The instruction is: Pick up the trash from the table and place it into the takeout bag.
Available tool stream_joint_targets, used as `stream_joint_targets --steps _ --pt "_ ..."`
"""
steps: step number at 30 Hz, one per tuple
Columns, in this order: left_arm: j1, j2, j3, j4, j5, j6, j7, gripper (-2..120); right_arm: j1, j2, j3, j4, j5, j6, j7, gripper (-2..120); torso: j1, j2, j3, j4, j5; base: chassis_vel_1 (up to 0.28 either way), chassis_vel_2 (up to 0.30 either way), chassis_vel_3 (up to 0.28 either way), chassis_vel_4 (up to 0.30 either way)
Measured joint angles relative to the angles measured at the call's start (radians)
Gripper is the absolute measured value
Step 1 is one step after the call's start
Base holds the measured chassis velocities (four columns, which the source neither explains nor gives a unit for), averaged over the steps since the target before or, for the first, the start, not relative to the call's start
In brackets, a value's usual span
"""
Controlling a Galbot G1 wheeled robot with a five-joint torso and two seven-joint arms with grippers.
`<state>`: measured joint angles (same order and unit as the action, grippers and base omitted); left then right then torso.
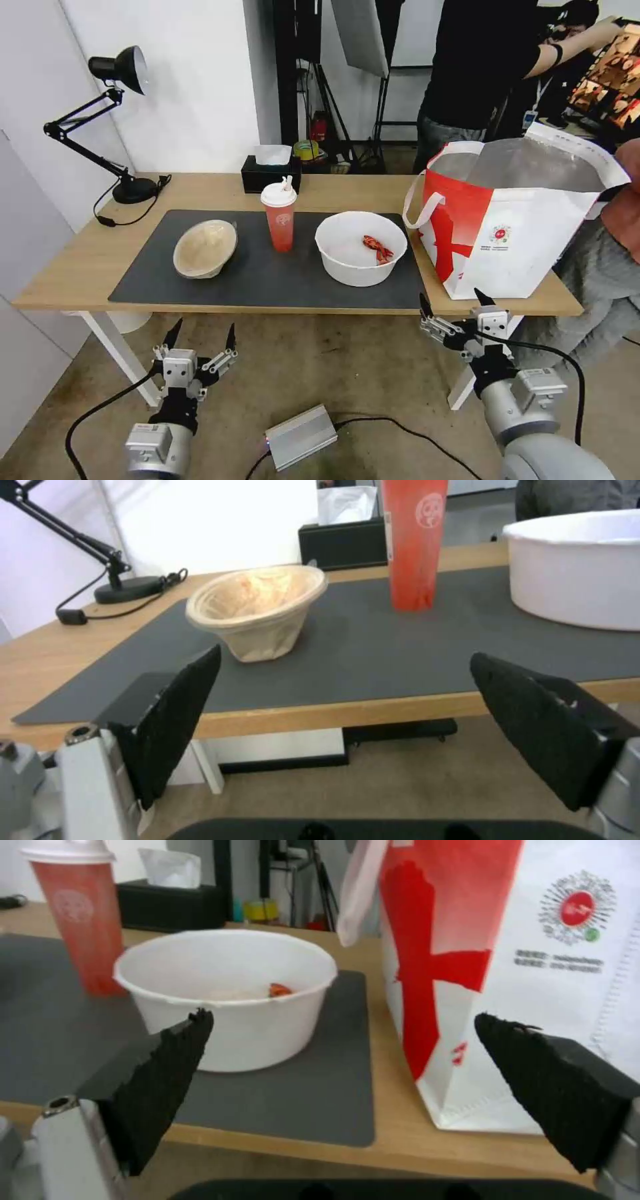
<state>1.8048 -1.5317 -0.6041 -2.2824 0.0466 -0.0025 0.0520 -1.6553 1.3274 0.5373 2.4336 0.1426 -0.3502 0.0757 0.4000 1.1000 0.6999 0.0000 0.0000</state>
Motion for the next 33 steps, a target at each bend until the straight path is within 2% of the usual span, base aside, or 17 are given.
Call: stream_joint_targets --steps 15,18,20,25,27,29,31,33 --pt "0.003 -0.01 -0.001 0.001 0.015 -0.007 0.001 100 0.125 -0.152 -0.056 -0.023 0.131 0.045 -0.041 100 0.0 0.0 0.0 0.0 0.0001 0.0 0.0 0.0 0.0" --pt "0.004 -0.011 -0.001 0.0 0.017 -0.008 0.001 100 0.137 -0.163 -0.062 -0.03 0.134 0.054 -0.043 100 0.0 0.0 0.0 0.0 0.0 0.0 0.0 0.0 0.0" --pt "0.005 -0.019 -0.003 -0.007 0.024 -0.008 0.001 100 0.187 -0.207 -0.075 -0.057 0.141 0.083 -0.061 100 0.0 0.0 0.0 0.0 0.0001 0.0 0.0 0.0 0.0" --pt "0.007 -0.028 -0.004 -0.012 0.033 -0.008 0.001 100 0.233 -0.257 -0.074 -0.074 0.142 0.09 -0.082 100 0.0 0.0 0.0 0.0 0.0001 0.0 0.0 0.0 0.0" --pt "0.011 -0.033 -0.004 -0.017 0.04 -0.008 0.0 100 0.277 -0.325 -0.075 -0.087 0.141 0.091 -0.102 100 0.0 0.0 0.0 -0.0001 0.0001 0.0 0.0 0.0 0.0" --pt "0.011 -0.034 -0.004 -0.018 0.041 -0.008 0.0 100 0.283 -0.335 -0.076 -0.089 0.141 0.091 -0.105 100 0.0 0.0 0.0 -0.0001 0.0001 0.0 0.0 0.0 0.0" --pt "0.011 -0.039 -0.004 -0.021 0.045 -0.008 0.0 100 0.331 -0.406 -0.09 -0.108 0.146 0.091 -0.133 100 0.0 0.0 0.0 -0.0001 0.0002 0.0 0.0 0.0 0.0" --pt "0.012 -0.04 -0.004 -0.021 0.046 -0.008 0.0 100 0.34 -0.419 -0.095 -0.112 0.149 0.092 -0.139 100 0.0 0.0 0.0 -0.0001 0.0001 0.0 0.0 0.0 0.0"
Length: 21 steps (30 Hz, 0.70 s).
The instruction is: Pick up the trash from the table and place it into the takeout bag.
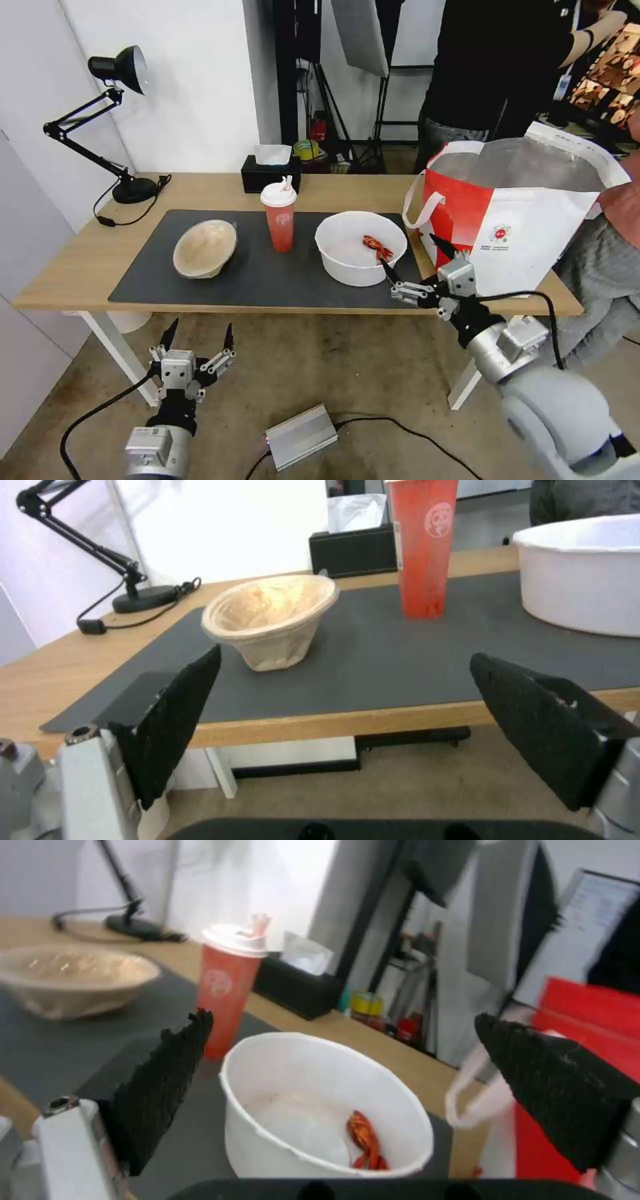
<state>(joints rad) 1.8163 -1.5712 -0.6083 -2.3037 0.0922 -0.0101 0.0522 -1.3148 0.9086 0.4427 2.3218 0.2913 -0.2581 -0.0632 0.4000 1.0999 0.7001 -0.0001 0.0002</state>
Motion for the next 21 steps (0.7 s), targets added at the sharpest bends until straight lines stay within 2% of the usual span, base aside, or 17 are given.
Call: stream_joint_targets --steps 2,3,8,14,16,18,19,21 --pt "0.0 -0.001 0.0 0.0 0.001 0.0 0.0 100 0.012 -0.016 -0.006 -0.005 0.005 0.001 -0.007 100 0.0 0.0 0.0 0.0 0.0 0.0 0.0 0.0 0.0" --pt "0.001 -0.006 -0.001 -0.001 0.006 0.0 0.0 100 0.066 -0.07 -0.039 -0.027 0.028 0.01 -0.033 100 0.0 0.0 0.0 0.0 -0.0001 0.0 0.0 0.0 0.0" --pt "0.005 -0.019 -0.001 -0.002 0.016 0.0 0.0 100 0.189 -0.141 -0.098 -0.075 0.046 0.034 -0.099 100 0.0 0.0 0.0 0.0001 -0.0001 0.0 0.0 0.0 0.0" --pt "0.008 -0.022 -0.002 -0.002 0.021 -0.003 -0.001 100 0.285 -0.189 -0.143 -0.099 0.068 0.006 -0.129 100 0.0 0.0 0.0 0.0 -0.0001 0.0 0.0 0.0 0.0" --pt "0.008 -0.022 -0.002 -0.002 0.022 -0.003 -0.002 100 0.332 -0.208 -0.176 -0.106 0.106 -0.03 -0.13 100 0.0 0.0 0.0 0.0 0.0001 0.0 0.0 0.0 0.0" --pt "0.008 -0.022 -0.004 -0.002 0.022 -0.004 -0.003 100 0.413 -0.235 -0.222 -0.111 0.189 -0.113 -0.131 100 0.0 0.0 0.0 0.0002 -0.0003 0.0 0.0 0.0 0.0" --pt "0.008 -0.022 -0.004 -0.002 0.022 -0.004 -0.003 100 0.413 -0.235 -0.222 -0.111 0.189 -0.113 -0.131 100 0.0 0.0 0.0 0.0002 -0.0003 0.0 0.0 0.0 0.0" --pt "0.007 -0.022 -0.004 -0.002 0.022 -0.004 -0.003 100 0.506 -0.254 -0.284 -0.126 0.276 -0.218 -0.13 100 0.0 0.0 0.0 0.0 -0.0001 0.0 0.0 0.0 0.0"
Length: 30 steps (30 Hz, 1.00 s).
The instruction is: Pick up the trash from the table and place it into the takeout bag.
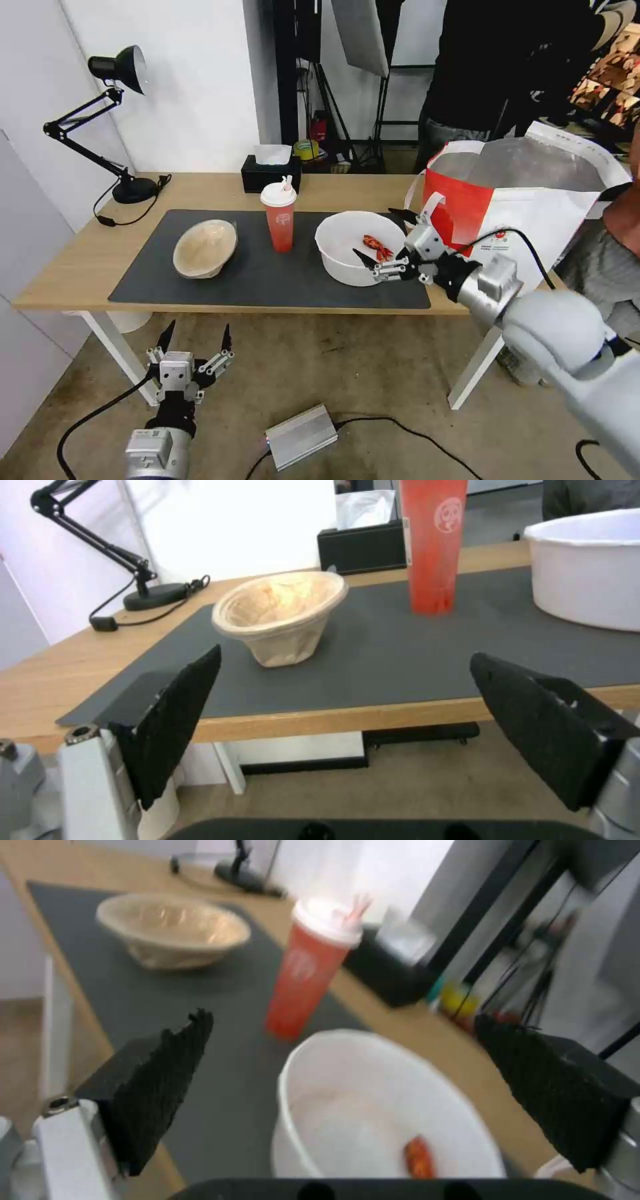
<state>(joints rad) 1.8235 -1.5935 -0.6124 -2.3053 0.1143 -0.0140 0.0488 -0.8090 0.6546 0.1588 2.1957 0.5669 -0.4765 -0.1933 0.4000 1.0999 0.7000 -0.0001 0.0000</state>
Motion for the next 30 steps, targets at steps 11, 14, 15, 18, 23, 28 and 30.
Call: stream_joint_targets --steps 11,14,15,18,23,28,30 --pt "-0.001 0.0 -0.008 0.002 -0.002 -0.002 -0.002 100 0.239 -0.028 -0.142 -0.068 0.12 -0.124 -0.063 100 0.0 0.0 0.0 0.0002 -0.0001 0.0 0.0 0.0 0.0" --pt "-0.002 0.0 -0.01 0.006 -0.004 -0.002 -0.002 100 0.295 -0.026 -0.187 -0.093 0.158 -0.16 -0.081 100 0.0 0.0 0.0 0.0001 0.0 0.0 0.0 0.0 0.0" --pt "-0.003 0.0 -0.011 0.007 -0.004 -0.003 -0.002 100 0.304 -0.025 -0.197 -0.101 0.169 -0.168 -0.084 100 0.0 0.0 0.0 0.0 0.0 0.0 0.0 0.0 0.0" --pt "-0.005 0.0 -0.013 0.01 -0.006 -0.003 -0.002 100 0.329 -0.017 -0.226 -0.13 0.218 -0.186 -0.085 100 0.0 0.0 0.0 0.0001 0.0 0.0 0.0 0.0 0.0" --pt "-0.008 0.0 -0.013 0.016 -0.006 -0.003 -0.003 100 0.362 -0.009 -0.26 -0.153 0.252 -0.199 -0.085 100 0.0 0.0 0.0 0.0 0.0 0.0 0.0 0.0 0.0" --pt "-0.011 0.0 -0.014 0.018 -0.007 -0.003 -0.003 100 0.408 0.002 -0.313 -0.206 0.266 -0.199 -0.083 100 0.0 0.0 0.0 0.0 -0.0001 0.0 0.0 0.0 0.0" --pt "-0.012 0.0 -0.015 0.019 -0.007 -0.003 -0.003 100 0.413 0.012 -0.317 -0.228 0.267 -0.197 -0.083 100 0.0 0.0 0.0 0.0001 -0.0001 0.0 0.0 0.0 0.0"
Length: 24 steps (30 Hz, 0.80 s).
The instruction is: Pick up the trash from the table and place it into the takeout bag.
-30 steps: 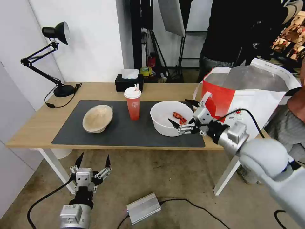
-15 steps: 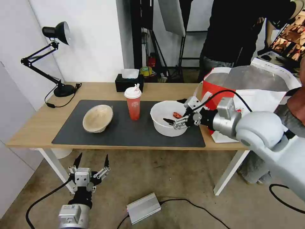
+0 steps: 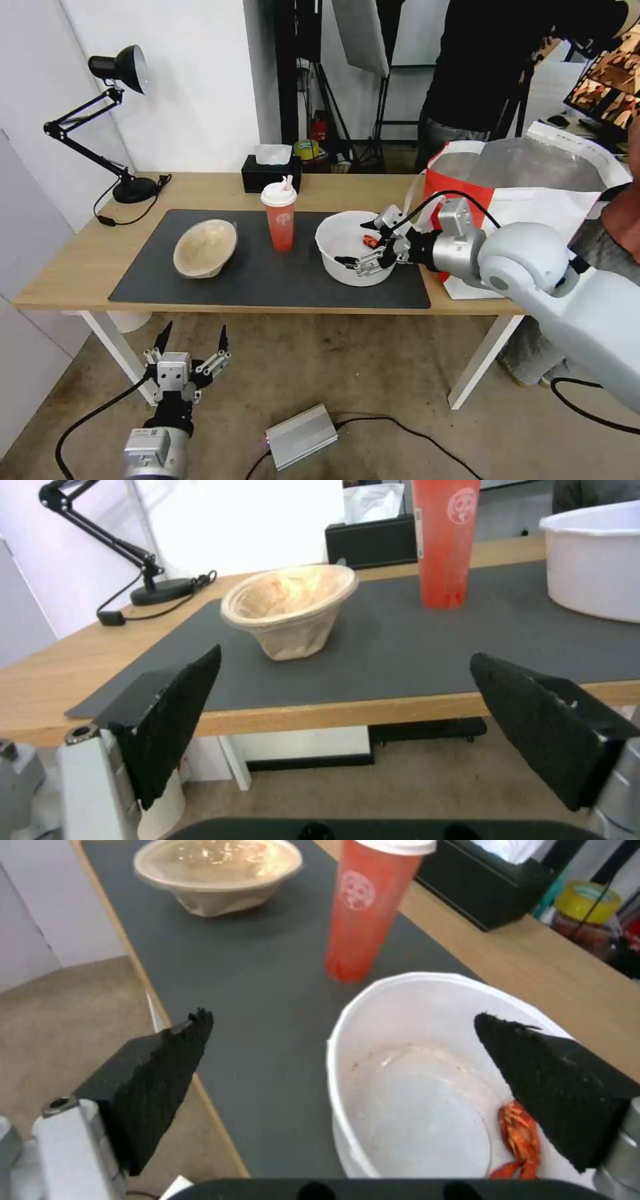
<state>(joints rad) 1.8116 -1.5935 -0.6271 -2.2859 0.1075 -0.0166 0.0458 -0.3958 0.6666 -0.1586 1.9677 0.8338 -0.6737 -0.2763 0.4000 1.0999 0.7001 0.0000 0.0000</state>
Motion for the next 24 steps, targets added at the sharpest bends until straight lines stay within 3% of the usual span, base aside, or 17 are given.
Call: stream_joint_targets --steps 24 --pt "-0.021 -0.001 -0.008 0.025 -0.001 0.004 -0.002 100 0.131 0.107 -0.147 -0.16 -0.007 -0.025 0.04 100 0.0 0.0 0.0 0.0 0.0 0.0 0.0 0.0 0.0"
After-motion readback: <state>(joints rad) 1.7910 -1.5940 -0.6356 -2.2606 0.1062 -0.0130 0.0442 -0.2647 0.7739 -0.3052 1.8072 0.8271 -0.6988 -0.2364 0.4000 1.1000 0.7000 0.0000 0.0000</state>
